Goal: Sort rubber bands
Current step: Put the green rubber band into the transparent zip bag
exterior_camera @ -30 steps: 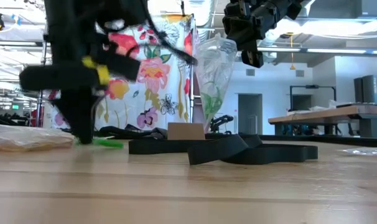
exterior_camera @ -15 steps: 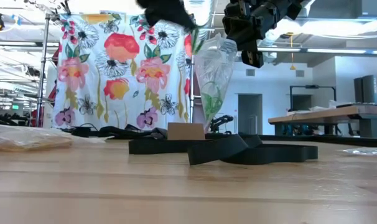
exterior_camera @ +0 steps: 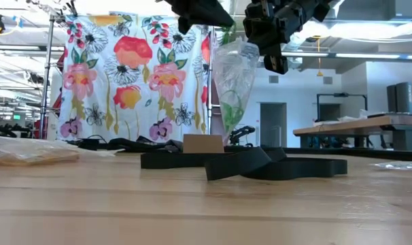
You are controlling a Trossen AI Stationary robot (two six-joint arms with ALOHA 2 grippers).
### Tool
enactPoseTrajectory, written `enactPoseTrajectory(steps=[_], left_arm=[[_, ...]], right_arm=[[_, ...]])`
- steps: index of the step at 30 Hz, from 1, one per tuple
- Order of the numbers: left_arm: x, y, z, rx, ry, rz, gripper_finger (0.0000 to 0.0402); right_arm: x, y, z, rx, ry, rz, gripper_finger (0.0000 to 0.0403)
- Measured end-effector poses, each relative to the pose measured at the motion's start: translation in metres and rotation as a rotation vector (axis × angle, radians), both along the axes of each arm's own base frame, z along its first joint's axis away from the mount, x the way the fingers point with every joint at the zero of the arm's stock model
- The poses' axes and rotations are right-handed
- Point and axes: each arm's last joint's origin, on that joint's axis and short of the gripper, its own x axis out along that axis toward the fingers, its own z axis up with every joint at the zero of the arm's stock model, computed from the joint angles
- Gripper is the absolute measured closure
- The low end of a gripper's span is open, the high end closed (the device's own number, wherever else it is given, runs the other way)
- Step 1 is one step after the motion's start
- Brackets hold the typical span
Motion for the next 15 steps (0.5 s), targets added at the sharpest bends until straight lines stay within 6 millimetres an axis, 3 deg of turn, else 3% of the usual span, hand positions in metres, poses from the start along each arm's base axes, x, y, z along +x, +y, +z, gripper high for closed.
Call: enactPoseTrajectory(steps=[15], left_arm=[[0.0003, -0.0006, 0.001, -0.023, -0.011, -0.01, 0.0401]], right_arm=[[0.0005, 0.0017, 0.0001, 0.0, -0.001, 0.006, 0.0403]])
